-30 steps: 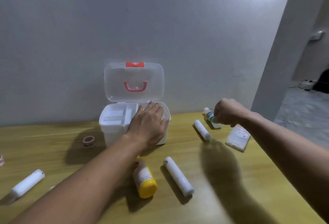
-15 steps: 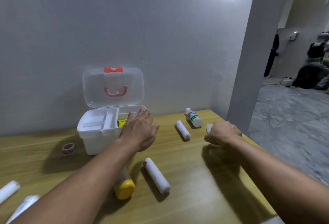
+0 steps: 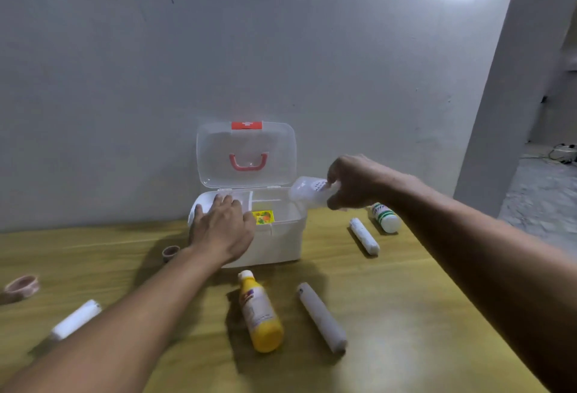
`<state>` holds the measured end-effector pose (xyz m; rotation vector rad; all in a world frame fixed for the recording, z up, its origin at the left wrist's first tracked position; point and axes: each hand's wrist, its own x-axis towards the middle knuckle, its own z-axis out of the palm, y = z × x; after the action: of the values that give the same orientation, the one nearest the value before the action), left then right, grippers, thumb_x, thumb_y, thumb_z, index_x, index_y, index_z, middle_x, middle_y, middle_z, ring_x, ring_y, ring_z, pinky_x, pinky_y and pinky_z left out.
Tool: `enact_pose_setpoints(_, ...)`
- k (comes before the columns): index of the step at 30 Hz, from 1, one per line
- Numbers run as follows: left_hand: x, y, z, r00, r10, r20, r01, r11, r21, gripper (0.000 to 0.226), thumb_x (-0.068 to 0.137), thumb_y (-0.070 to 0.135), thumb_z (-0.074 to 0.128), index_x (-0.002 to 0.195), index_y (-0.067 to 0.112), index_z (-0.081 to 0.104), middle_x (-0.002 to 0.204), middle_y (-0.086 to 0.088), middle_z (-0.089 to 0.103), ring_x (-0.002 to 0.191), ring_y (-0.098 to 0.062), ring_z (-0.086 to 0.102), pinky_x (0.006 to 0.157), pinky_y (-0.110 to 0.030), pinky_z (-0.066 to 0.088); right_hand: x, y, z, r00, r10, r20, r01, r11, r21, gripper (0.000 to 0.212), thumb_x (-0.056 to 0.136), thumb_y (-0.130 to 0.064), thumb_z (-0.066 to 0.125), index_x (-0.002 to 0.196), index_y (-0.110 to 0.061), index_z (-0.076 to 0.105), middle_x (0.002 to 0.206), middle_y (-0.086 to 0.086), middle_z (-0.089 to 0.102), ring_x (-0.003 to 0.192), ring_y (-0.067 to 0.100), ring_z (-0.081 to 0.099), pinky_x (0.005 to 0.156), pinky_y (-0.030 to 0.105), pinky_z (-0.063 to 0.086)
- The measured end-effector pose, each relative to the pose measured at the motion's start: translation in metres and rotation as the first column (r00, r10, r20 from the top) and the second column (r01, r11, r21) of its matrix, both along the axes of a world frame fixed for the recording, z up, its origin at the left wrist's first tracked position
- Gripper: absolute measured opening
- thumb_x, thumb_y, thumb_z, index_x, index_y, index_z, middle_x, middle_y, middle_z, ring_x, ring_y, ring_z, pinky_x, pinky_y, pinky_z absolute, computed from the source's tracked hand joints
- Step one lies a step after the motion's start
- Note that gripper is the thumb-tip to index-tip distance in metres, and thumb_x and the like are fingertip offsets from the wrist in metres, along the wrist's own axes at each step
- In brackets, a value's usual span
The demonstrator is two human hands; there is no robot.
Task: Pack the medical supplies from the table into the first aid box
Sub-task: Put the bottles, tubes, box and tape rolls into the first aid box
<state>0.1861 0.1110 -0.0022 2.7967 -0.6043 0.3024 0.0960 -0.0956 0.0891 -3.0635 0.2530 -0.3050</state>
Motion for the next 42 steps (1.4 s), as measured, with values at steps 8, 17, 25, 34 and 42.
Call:
enact_pose_setpoints(8, 0.0, 0.002, -0.01, 0.996, -0.003, 0.085, 0.002, 1.0, 0.014, 0.048, 0.096, 0.037, 0.02, 0.123, 0.018, 0.055, 0.147, -0.003, 0.046, 0.139, -0.023, 0.035, 0.111, -0.051, 0.026, 0.074, 0.049, -0.023, 0.976, 0.164, -0.145, -0.176, 0.982, -0.073, 0.036, 0.076, -0.022, 0.075, 0.104, -0.003, 0.063, 0.097, 0.013, 0.067, 0.086, 0.029, 0.064, 0.075, 0.038, 0.058)
enact_pose_setpoints(17, 0.001, 0.004, -0.014, 0.997, -0.036, 0.063, 0.038, 0.999, -0.022, 0.051, 0.097, 0.036, 0.021, 0.14, 0.022, 0.045, 0.157, -0.001, 0.033, 0.147, -0.017, 0.026, 0.119, -0.048, 0.014, 0.113, 0.058, -0.052, 0.969, 0.218, -0.117, -0.212, 0.976, 0.057, 0.05, 0.074, -0.011, 0.078, 0.12, -0.009, 0.059, 0.12, 0.012, 0.063, 0.105, 0.029, 0.06, 0.09, 0.036, 0.053)
enact_pose_setpoints(25, 0.001, 0.003, -0.009, 0.999, -0.027, 0.025, 0.027, 1.0, 0.0, 0.043, 0.094, 0.034, 0.025, 0.117, 0.015, 0.057, 0.142, -0.006, 0.051, 0.134, -0.023, 0.042, 0.107, -0.047, 0.031, 0.111, 0.045, -0.061, 0.968, 0.206, 0.145, -0.233, 0.952, 0.197, 0.029, 0.069, -0.012, 0.081, 0.095, -0.004, 0.072, 0.095, 0.009, 0.072, 0.085, 0.023, 0.065, 0.075, 0.029, 0.052)
enact_pose_setpoints(34, -0.021, -0.045, 0.0, 0.959, -0.216, 0.183, 0.219, 0.976, 0.003, 0.047, 0.096, 0.03, 0.028, 0.139, 0.016, 0.042, 0.157, -0.001, 0.032, 0.148, -0.016, 0.02, 0.119, -0.048, 0.015, 0.058, -0.089, -0.074, 0.932, -0.318, 0.173, 0.289, 0.941, 0.175, 0.024, 0.076, -0.009, 0.06, 0.097, -0.008, 0.071, 0.102, 0.017, 0.072, 0.095, 0.036, 0.064, 0.079, 0.033, 0.055)
enact_pose_setpoints(42, -0.028, -0.085, -0.006, 0.94, -0.336, 0.068, 0.331, 0.941, 0.065, 0.05, 0.1, 0.03, 0.025, 0.145, 0.01, 0.034, 0.158, -0.004, 0.03, 0.149, -0.016, 0.018, 0.122, -0.043, 0.013, 0.022, -0.122, -0.111, 0.939, -0.344, 0.018, 0.34, 0.933, 0.117, 0.019, 0.081, -0.03, 0.061, 0.092, -0.014, 0.06, 0.096, 0.013, 0.065, 0.088, 0.034, 0.06, 0.064, 0.032, 0.044)
